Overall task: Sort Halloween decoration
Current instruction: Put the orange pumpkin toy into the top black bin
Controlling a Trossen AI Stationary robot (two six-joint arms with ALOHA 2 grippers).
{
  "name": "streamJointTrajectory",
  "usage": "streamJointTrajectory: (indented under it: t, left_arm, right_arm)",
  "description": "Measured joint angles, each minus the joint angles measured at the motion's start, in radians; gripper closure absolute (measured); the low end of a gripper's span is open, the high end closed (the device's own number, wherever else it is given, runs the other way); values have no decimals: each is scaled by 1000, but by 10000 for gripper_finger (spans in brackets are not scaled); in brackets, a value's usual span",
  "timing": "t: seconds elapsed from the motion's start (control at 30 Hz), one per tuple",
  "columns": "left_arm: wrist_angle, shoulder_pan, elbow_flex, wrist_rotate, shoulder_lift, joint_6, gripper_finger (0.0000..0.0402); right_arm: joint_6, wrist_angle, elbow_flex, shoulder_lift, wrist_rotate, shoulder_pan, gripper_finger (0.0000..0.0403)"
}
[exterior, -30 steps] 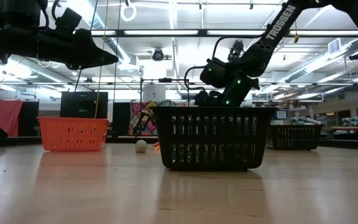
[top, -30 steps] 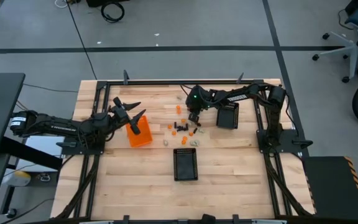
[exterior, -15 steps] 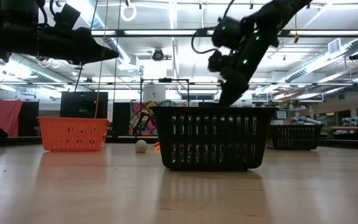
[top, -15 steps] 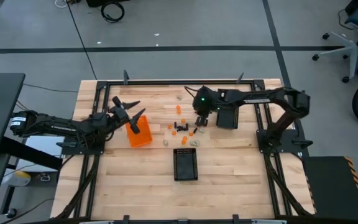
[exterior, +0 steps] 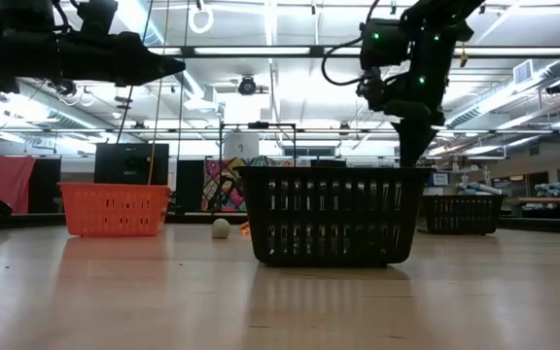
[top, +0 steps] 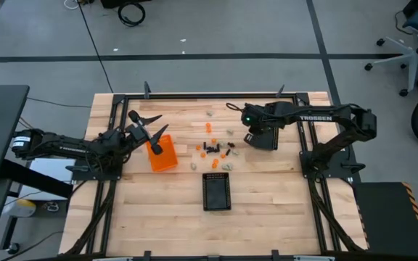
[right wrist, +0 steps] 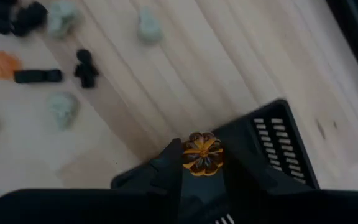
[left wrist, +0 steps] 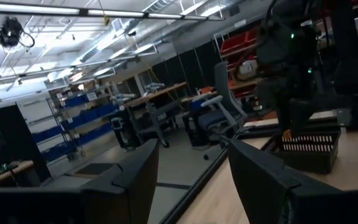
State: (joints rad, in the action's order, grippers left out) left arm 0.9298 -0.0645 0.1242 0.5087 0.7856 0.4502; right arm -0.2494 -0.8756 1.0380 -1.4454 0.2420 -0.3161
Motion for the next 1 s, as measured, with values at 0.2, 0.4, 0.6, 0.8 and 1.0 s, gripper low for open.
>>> streamJointTrajectory:
  t: [0.2, 0.4, 0.6, 0.8, 1.0]
  left_arm:
    - [2, -60, 0, -67, 0, -18, 198]
    - [1, -112, 0, -125, 0, -122, 198]
    - [-34, -123, 0, -130, 0, -206, 198]
    - [-61, -121, 0, -130, 0, -259, 198]
    - [-90, -121, 0, -130, 0, -304, 198]
  right_arm:
    - [-24, 19, -87, 4, -30, -10, 302]
    - [-41, 81, -170, 11, -92, -42, 302]
    - [-39, 171, -248, 9, -137, -89, 302]
    - [-31, 227, -310, 9, -139, -140, 302]
    - [-30, 270, -347, 9, -149, -171, 293]
